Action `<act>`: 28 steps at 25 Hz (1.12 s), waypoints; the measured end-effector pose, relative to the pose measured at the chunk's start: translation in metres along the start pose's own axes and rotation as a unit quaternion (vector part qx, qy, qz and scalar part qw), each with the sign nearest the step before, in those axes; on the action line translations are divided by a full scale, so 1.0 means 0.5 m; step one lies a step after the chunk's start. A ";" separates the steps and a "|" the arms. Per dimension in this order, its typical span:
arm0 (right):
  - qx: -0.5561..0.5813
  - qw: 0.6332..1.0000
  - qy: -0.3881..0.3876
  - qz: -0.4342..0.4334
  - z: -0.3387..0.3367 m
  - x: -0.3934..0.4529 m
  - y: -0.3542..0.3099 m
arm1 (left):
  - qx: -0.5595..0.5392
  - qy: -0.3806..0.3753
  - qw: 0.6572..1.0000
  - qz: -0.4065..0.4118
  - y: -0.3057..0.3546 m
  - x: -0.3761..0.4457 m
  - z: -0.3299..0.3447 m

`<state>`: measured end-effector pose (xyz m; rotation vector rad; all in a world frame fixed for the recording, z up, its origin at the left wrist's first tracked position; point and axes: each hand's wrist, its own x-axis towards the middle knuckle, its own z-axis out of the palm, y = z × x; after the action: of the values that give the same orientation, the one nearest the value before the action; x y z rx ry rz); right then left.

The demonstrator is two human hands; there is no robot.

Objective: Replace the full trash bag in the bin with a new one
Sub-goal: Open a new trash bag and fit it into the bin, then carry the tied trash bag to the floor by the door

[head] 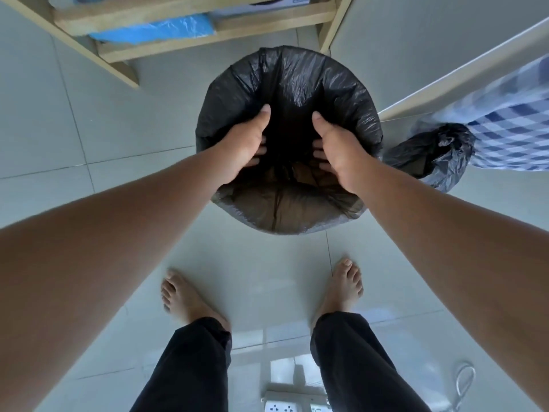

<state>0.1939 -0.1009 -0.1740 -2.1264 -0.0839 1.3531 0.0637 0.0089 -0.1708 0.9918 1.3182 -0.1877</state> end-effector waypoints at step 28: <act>-0.060 0.979 0.195 0.022 -0.267 -0.164 0.117 | 0.229 0.214 0.821 0.478 0.079 -0.121 0.155</act>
<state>0.2518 -0.2393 -0.1001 -2.4695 0.0434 0.9500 0.1258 -0.0459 -0.1047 2.0912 1.0161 0.5510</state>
